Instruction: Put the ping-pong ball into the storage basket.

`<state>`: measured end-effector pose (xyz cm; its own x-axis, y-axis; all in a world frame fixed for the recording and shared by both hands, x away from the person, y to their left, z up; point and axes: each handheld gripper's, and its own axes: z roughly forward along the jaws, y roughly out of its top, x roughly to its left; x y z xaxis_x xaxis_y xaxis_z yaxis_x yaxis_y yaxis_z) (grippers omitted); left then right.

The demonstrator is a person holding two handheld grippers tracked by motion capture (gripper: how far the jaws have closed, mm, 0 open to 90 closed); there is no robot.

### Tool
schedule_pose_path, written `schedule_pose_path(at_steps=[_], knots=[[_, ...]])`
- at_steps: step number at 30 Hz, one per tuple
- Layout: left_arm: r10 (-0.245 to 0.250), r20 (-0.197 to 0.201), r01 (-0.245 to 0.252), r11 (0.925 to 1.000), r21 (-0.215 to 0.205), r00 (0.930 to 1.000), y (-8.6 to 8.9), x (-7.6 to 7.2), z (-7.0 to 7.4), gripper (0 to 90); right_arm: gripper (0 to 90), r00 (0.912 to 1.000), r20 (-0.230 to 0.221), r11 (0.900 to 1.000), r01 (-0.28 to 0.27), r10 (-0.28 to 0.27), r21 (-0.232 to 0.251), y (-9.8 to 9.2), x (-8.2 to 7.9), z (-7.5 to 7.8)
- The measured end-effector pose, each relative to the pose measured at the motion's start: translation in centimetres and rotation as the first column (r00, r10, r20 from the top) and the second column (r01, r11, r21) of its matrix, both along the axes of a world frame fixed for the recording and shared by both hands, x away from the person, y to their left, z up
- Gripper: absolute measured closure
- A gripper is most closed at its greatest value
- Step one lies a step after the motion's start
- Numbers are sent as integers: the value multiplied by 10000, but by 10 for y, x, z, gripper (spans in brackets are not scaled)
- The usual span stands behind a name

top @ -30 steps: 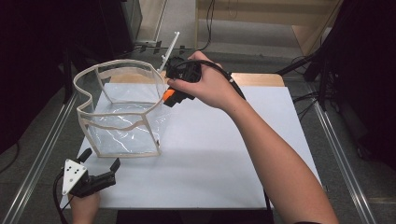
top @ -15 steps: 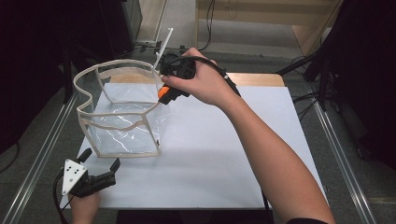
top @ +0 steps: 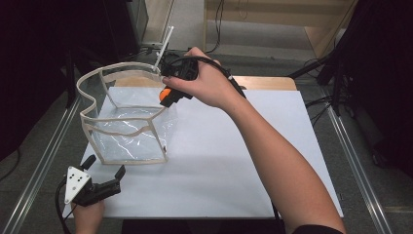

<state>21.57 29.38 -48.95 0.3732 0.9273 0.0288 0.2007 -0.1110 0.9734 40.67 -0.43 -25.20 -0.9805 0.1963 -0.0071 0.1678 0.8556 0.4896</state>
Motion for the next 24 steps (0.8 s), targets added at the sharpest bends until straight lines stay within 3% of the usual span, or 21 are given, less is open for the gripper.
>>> schedule_pose_path(at_steps=[24], knots=[[-25,2,25,10000,-13,10000,0,0,0,0,479,10000,2,10000,-74,74,3,13,3,-1]])
